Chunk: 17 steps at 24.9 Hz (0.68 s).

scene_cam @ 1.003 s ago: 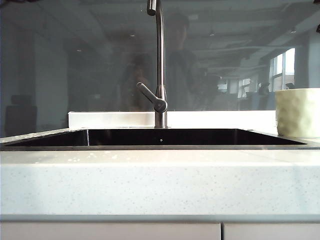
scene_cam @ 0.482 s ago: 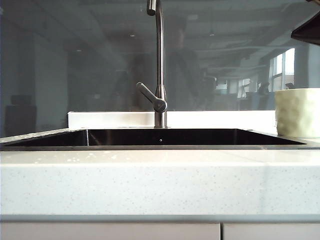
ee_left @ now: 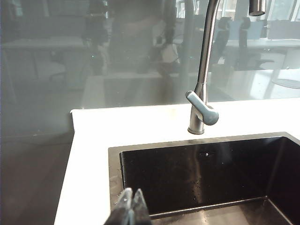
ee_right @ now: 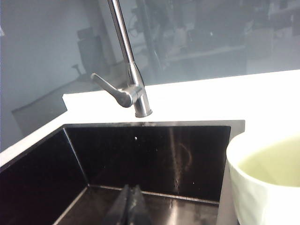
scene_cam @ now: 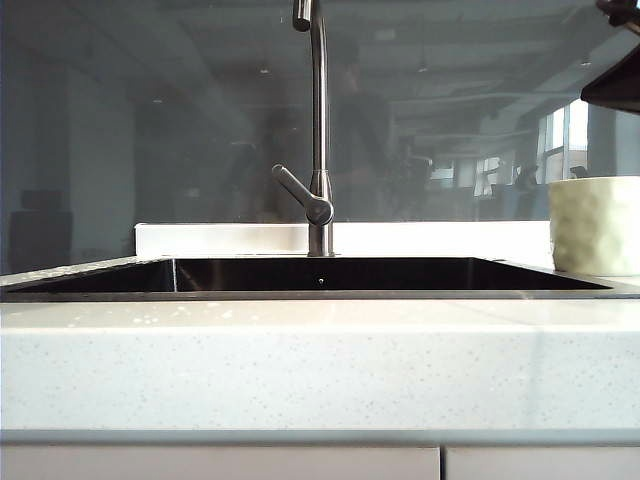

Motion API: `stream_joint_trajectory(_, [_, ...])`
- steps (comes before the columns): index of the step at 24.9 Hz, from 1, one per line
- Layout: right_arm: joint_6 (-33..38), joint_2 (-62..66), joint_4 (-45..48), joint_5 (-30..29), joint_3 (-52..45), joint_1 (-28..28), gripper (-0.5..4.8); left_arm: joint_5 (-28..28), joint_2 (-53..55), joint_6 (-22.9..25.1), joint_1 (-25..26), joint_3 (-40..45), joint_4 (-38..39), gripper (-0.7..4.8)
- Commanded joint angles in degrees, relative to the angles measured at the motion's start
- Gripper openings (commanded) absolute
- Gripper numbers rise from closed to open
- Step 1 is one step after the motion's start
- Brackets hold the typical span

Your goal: Pick up the mug next to the sink, go to the faucet to get some water, pour the water into the sink, and finally put the mug back to its place.

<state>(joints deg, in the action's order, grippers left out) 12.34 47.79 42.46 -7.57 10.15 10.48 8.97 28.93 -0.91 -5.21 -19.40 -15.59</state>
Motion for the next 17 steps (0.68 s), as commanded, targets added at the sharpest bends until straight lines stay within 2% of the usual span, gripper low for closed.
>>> stream_joint_trajectory(1, [0.04,-0.15,-0.11,-0.04,0.09,0.11,-0.08,0.22,-0.07,0.02,0.09,-0.26,-0.70,-0.03])
stream_joint_trajectory(4, [0.04,-0.15,-0.46,-0.04,0.09,0.11,-0.08,0.09,-0.28,0.35,0.09,-0.31,0.35,-0.03])
stream_joint_trajectory(5, [0.04,-0.15,-0.46,-0.04,0.09,0.11,-0.08,-0.52,-2.34,2.69,0.22,-0.28,3.04,-0.03])
stream_joint_trajectory(7, [0.04,-0.13,-0.46,-0.04,0.09,0.11,-0.08,-4.17,-6.25,3.72,0.20,-0.26,8.81,-0.03])
stream_joint_trajectory(8, [0.04,-0.11,-0.61,-0.02,0.09,0.11,-0.08,-8.07,-10.19,3.23,0.20,0.02,14.88,-0.03])
stream_joint_trajectory(10, [0.07,-0.11,-0.63,-0.04,0.09,0.11,-0.08,-11.61,-15.32,3.41,0.20,2.32,17.31,-0.03])
stream_joint_trajectory(13, [0.04,-0.11,-0.63,-0.04,0.09,0.11,-0.08,-12.17,-22.97,3.87,1.11,7.82,17.14,-0.03])
stream_joint_trajectory(17, [0.04,-0.09,-0.66,-0.04,0.09,0.11,-0.08,-7.78,-28.72,-0.79,6.45,14.51,15.02,-0.03])
